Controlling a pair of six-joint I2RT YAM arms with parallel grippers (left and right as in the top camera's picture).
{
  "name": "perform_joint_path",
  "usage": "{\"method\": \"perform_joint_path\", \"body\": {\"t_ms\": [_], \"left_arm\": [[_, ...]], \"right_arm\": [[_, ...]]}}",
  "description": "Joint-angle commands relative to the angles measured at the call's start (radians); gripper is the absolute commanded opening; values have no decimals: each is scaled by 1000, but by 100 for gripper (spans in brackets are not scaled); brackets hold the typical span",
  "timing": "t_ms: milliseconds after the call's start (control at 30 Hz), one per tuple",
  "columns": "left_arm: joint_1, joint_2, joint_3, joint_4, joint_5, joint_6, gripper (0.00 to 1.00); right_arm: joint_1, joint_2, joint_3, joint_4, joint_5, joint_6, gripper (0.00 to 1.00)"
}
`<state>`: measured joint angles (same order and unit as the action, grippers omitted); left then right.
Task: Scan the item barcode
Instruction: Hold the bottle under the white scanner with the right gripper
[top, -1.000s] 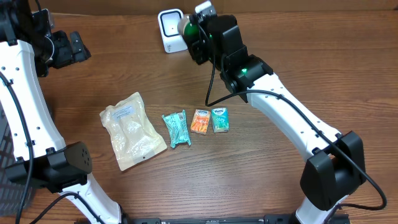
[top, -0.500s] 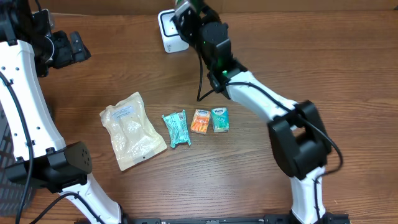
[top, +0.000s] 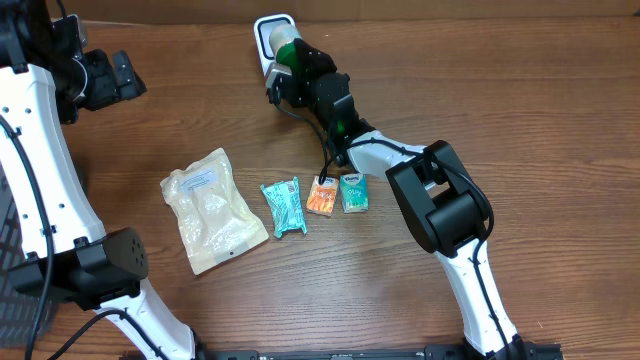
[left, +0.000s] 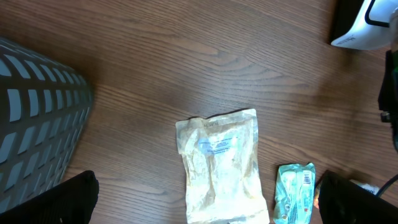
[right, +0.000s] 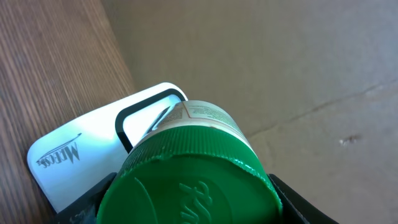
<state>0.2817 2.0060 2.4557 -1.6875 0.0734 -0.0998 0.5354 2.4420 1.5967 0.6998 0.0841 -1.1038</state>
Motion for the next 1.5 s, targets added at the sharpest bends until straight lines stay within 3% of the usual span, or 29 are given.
{"method": "perform_joint_path", "body": {"t_ms": [0, 233, 1233, 1467], "left_arm": [[-1, 2, 0, -2, -3, 18, 100], [-1, 2, 0, -2, -3, 18, 100], [-1, 2, 0, -2, -3, 18, 100], [-1, 2, 0, -2, -3, 18, 100]], "right_arm": [[-9, -21, 27, 55, -19, -35, 44], [-14, -21, 27, 146, -23, -37, 41], [-68, -21, 45, 125, -192, -82, 50], [-58, -20, 50, 42, -211, -76, 53]]}}
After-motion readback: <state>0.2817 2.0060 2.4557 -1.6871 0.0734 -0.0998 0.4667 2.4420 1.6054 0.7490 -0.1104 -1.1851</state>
